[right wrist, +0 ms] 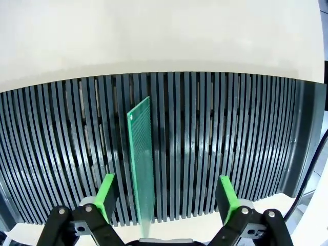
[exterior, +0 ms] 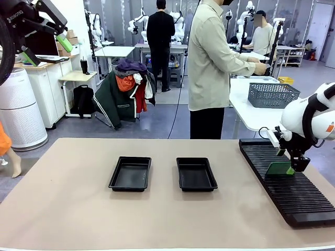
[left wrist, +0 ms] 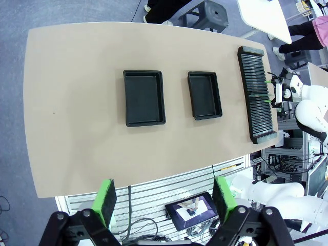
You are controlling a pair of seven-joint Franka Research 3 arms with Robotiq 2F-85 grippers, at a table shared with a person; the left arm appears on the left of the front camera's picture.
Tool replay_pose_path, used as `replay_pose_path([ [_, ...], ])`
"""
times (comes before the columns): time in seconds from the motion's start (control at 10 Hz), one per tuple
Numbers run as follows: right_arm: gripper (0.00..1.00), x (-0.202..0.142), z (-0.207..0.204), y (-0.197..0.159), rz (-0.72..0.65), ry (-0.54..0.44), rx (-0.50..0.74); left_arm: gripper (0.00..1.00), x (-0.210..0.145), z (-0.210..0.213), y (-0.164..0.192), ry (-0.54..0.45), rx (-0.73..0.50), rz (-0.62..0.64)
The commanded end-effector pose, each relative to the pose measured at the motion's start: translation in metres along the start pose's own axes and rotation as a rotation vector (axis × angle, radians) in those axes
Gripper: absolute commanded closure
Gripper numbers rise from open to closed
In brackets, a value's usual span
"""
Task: Inspect and transfer BCBs to ESD trays.
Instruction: Pick up the Blank PCB from the PCB Rack and place it in the left ESD tray.
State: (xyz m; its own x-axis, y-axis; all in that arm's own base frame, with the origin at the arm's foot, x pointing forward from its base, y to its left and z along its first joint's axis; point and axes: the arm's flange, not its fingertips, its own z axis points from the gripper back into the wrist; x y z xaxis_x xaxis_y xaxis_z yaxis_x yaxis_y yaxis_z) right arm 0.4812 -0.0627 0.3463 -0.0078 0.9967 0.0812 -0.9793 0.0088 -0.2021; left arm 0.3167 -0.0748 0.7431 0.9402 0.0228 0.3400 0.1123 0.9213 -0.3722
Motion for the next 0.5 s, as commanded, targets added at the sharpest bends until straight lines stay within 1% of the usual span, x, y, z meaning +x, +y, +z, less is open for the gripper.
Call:
replay_pose_path([
  [0.0,0.00,-0.0053,-0.0001,0.0052,0.039,0.004,0.007,0.00,-0.0010,0.0002,0.0012,0.004,0.006,0.001],
  [0.3,0.03,-0.0059,0.0008,0.0107,0.045,0.030,0.014,0.00,-0.0010,0.0002,0.0012,0.004,0.006,0.001],
  [0.4,0.06,-0.0056,0.0014,0.0117,0.050,0.028,0.009,0.00,-0.0010,0.0002,0.0012,0.004,0.006,0.001],
])
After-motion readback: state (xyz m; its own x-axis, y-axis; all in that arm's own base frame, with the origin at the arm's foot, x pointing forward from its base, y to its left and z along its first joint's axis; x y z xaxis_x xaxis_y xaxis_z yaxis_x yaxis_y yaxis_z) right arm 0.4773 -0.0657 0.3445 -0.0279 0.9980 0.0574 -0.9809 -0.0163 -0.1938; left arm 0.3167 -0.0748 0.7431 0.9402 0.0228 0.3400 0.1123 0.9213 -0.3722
